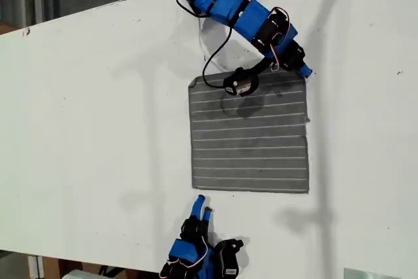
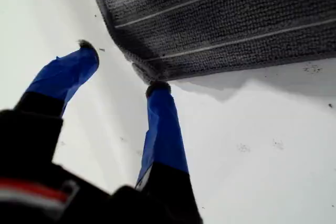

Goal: Grasp corners of a square towel and fold twice.

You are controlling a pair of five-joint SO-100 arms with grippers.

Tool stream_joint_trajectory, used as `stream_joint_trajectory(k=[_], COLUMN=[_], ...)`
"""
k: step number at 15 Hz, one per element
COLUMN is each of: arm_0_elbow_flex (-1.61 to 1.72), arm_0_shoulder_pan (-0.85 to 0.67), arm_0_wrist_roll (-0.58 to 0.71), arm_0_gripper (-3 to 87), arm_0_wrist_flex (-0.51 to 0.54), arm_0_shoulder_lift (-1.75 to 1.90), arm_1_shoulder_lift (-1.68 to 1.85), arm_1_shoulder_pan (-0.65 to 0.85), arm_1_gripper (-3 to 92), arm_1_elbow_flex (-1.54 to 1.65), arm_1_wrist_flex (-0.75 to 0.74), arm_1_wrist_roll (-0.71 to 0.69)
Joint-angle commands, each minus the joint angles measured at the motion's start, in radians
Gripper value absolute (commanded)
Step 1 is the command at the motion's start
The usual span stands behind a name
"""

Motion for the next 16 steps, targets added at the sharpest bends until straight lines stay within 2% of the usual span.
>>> stream_joint_trajectory(k=[1, 6, 12, 15, 16], arm_0_elbow_flex=[0.006, 0.006, 0.006, 0.006, 0.003], arm_0_shoulder_pan=[0.005, 0.005, 0.005, 0.031, 0.063], arm_0_wrist_roll=[0.009, 0.012, 0.014, -0.003, -0.025], arm_0_gripper=[23.9, 23.9, 23.8, 22.9, 22.8], arm_0_wrist_flex=[-0.015, -0.015, -0.017, -0.018, -0.055], arm_0_shoulder_lift=[0.005, 0.012, 0.02, 0.04, 0.041], arm_1_shoulder_lift=[0.005, -0.038, -0.038, -0.043, -0.048], arm_1_shoulder_pan=[-0.003, 0.005, 0.049, 0.061, 0.064], arm_1_gripper=[24.1, 22.1, -0.1, -0.1, -0.1], arm_1_elbow_flex=[0.032, 0.048, 0.014, -0.012, -0.023], arm_1_wrist_flex=[-0.034, -0.038, -0.031, -0.009, 0.0], arm_1_wrist_roll=[0.008, 0.002, -0.06, -0.077, -0.08])
